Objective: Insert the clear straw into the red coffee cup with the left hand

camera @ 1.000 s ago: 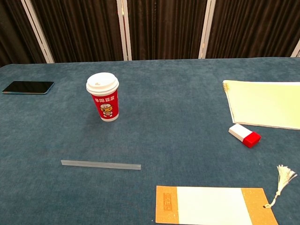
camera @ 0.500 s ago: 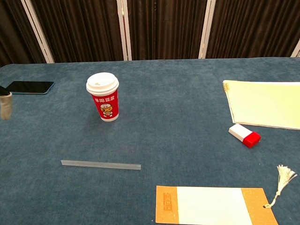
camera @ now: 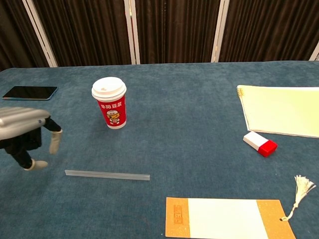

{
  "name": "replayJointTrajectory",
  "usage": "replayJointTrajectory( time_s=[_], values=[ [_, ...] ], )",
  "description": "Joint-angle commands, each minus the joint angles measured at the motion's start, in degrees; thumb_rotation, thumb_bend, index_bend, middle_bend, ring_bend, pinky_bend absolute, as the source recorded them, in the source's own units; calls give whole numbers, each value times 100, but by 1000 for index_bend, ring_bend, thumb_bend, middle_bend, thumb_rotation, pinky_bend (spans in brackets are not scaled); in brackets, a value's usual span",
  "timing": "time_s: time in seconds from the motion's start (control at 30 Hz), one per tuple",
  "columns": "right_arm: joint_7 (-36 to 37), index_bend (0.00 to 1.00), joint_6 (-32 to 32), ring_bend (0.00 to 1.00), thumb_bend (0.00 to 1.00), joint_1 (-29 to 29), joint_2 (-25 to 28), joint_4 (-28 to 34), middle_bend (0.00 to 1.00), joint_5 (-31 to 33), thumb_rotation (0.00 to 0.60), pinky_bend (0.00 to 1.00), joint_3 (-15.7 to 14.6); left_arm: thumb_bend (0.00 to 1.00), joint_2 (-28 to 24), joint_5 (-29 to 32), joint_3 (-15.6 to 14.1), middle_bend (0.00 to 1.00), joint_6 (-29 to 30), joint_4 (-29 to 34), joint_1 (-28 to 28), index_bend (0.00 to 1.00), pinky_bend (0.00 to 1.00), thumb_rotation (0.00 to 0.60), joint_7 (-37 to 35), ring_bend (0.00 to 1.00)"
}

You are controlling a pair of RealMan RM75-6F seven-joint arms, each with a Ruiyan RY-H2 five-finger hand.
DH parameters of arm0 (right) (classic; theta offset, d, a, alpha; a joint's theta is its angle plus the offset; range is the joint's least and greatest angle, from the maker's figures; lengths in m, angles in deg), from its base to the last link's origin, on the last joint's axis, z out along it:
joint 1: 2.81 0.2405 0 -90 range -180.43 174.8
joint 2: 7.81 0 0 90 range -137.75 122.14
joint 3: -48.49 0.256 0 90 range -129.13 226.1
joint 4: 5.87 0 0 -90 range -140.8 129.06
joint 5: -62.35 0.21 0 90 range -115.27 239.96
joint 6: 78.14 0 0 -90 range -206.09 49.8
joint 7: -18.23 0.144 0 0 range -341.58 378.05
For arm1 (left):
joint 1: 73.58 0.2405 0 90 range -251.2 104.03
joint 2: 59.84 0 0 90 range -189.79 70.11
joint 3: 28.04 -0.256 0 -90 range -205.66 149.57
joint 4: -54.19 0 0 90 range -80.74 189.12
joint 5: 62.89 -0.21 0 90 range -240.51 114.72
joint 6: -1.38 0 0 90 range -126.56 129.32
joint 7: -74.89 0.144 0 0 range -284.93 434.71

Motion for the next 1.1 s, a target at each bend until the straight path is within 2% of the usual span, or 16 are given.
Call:
replayJointTrajectory(
  time_s=[0.03,0.4,0.6,0.8,1.1],
  values=[
    [-1,63,1,0,143,-8,12,12,0,14,600,0,-2,319,342,381,40,1000,-18,-209,-308,525,781,600,185,924],
    [55,63,26,0,144,-5,28,32,0,54,600,0,16,318,819,807,-23,1000,81,-494,-842,532,780,600,507,924],
    [67,63,24,0,145,-5,28,26,0,50,600,0,17,306,1089,868,38,1000,109,-605,-1100,531,780,600,520,924],
    [95,63,8,0,146,-21,51,44,0,81,600,0,31,298,1323,871,-29,1000,212,-716,-1355,539,780,600,692,924],
    [86,63,-34,0,148,-53,52,88,0,158,600,0,70,298,1444,984,-124,1000,220,-729,-1583,546,780,600,721,924]
  ],
)
